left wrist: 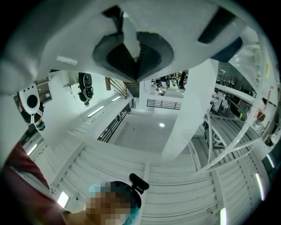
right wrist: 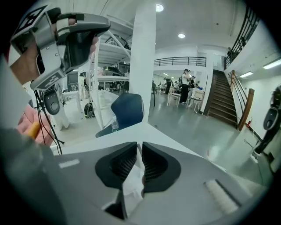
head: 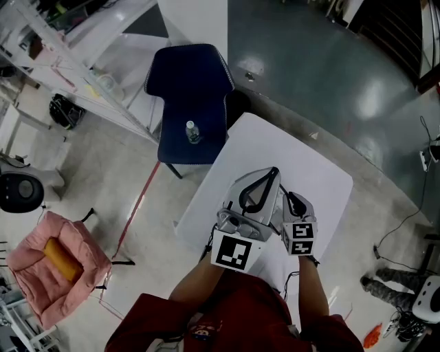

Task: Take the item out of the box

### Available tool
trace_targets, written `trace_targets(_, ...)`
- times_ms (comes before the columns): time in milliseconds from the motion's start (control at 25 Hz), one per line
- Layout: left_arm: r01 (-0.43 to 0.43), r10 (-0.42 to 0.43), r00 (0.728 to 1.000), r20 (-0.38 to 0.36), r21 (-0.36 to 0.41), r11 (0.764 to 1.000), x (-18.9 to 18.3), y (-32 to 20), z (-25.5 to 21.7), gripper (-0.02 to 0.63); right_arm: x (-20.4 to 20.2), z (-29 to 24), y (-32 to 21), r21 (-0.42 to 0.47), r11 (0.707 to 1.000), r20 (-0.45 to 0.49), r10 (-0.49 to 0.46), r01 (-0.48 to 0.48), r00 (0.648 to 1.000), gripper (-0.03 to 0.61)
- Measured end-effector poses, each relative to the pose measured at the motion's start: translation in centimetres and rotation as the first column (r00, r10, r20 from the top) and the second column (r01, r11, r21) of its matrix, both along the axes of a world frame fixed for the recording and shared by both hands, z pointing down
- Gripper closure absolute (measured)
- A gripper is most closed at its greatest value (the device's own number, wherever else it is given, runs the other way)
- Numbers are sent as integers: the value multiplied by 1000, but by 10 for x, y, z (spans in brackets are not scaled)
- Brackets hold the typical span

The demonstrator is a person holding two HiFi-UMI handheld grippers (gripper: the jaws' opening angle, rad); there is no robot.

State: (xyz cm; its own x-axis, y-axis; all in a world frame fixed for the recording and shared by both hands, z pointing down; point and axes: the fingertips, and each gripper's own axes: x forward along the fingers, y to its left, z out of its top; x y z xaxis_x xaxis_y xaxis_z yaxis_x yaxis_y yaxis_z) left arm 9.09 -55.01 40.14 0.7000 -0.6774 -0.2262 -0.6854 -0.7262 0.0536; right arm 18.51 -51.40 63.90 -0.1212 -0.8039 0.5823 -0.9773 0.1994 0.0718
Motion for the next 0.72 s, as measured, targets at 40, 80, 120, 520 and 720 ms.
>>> trace_targets(40,1,-1,1000,1,-5,1000,-1,-1,2,611,-1,5,0,-13,1000,-1,-2,2,1000,538)
trace_targets(80,3,-3,1000,1,-10,1000,-1,-1,4,611,-2,10,-1,-27,1000,0,-3,3,1000,535)
trace_targets(120,6,-6,1000,1,-14,1000,-2,-2,6,611,-3,15,-1,-41,999,3,-3,3,1000,531)
trace_targets(520,15,-15,1000,0,-45,999,-8,-12,21,611,-12,63,-3,-211,977,33,15,-8,999,485)
trace_targets(720,18,-18,1000,-3,-66,998,-5,-16,31,611,-15,86,-5,-293,956,48,35,-19,998,448)
